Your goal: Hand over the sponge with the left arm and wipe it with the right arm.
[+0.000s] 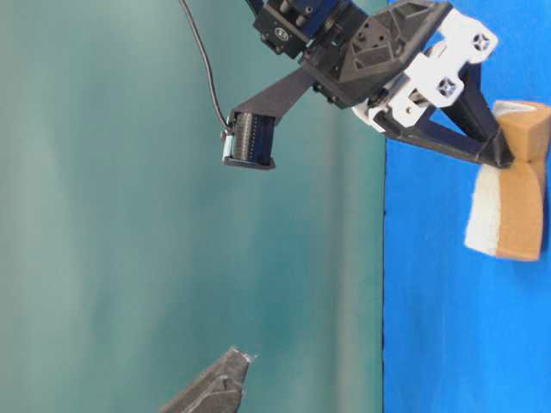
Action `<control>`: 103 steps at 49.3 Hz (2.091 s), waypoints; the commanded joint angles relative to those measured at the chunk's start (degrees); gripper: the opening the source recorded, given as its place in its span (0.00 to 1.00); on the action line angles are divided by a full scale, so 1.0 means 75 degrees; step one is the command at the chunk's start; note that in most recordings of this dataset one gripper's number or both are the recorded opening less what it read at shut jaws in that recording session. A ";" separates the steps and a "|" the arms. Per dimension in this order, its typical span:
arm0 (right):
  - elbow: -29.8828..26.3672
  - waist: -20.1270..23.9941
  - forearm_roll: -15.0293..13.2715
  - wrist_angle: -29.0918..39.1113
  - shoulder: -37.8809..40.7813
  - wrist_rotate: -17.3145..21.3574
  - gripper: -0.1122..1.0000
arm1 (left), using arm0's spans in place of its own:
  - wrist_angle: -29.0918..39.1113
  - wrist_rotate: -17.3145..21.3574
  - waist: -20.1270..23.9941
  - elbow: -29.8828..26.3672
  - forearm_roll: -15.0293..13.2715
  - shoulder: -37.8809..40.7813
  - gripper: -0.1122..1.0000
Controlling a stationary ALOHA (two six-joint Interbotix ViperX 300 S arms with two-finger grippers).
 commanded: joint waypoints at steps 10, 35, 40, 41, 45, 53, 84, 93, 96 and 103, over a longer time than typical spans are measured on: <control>-0.0047 -0.0035 -0.0059 -0.0035 -0.0152 -0.0023 0.21 | -0.0035 0.0023 -0.0023 -0.0070 0.0012 -0.0023 0.86; -0.0059 0.0188 -0.0047 -0.0129 -0.0152 0.0035 0.37 | -0.0035 0.0012 -0.0023 -0.0070 0.0012 -0.0023 0.86; -0.0082 0.0223 -0.0047 -0.0082 -0.0152 0.0059 0.64 | -0.0035 0.0012 -0.0012 -0.0070 0.0012 -0.0023 0.86; -0.0094 0.0223 -0.0047 -0.0059 -0.0152 0.0082 0.68 | -0.0035 0.0012 -0.0023 -0.0070 0.0012 -0.0023 0.86; -0.0164 0.0234 -0.0035 0.0012 -0.0164 0.0117 0.76 | -0.0035 0.0012 -0.0023 -0.0070 0.0012 -0.0023 0.86; -0.0211 0.0281 -0.0035 0.0082 -0.0398 0.0117 0.77 | -0.0035 0.0012 -0.0023 -0.0070 0.0012 -0.0023 0.86; -0.0176 0.0586 -0.0035 0.1312 -0.2977 0.0059 0.77 | -0.0023 0.0012 -0.0023 -0.0059 0.0012 -0.0023 0.86; -0.0082 0.0621 -0.0035 0.0996 -0.3070 0.0105 0.77 | -0.0023 0.0012 -0.0023 -0.0070 0.0012 -0.0023 0.86; -0.0082 0.0645 -0.0047 0.0937 -0.3070 0.0117 0.77 | -0.0035 0.0012 -0.0012 -0.0070 0.0012 -0.0023 0.86; -0.0047 0.0691 -0.0035 0.0902 -0.3129 0.0117 0.77 | -0.0035 -0.0012 -0.0023 -0.0059 0.0012 -0.0047 0.86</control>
